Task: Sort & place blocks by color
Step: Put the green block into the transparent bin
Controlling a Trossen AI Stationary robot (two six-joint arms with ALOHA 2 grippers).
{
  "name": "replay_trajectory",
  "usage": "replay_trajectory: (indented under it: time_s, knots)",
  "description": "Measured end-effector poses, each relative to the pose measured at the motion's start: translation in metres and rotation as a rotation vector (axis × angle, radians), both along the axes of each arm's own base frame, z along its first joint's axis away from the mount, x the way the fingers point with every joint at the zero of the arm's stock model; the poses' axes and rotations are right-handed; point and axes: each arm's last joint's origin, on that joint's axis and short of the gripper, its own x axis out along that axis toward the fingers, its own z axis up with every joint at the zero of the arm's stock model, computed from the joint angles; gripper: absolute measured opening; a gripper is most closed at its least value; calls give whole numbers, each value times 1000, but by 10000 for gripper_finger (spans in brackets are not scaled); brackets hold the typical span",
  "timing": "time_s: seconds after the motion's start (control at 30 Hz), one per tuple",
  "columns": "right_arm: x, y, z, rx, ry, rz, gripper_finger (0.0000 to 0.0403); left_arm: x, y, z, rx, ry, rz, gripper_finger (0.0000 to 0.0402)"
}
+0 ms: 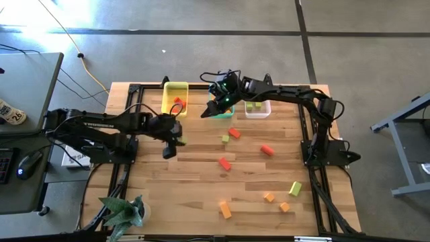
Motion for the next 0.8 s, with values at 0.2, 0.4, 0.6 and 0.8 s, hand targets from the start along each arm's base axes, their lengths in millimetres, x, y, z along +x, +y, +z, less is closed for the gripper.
replay_trajectory:
  time_s: [0.2,0.4,0.6,0.8]
  knots:
    - [7,8,7,34,-60,-12,183,9,4,12,125,-137,-22,104]
    - [9,10,9,47,-75,-8,218,17,8,24,259,-266,18,104]
    - [8,3,13,60,-133,31,236,19,19,32,299,-346,57,104]
    - [9,-1,18,51,-190,50,236,20,28,42,298,-458,109,104]
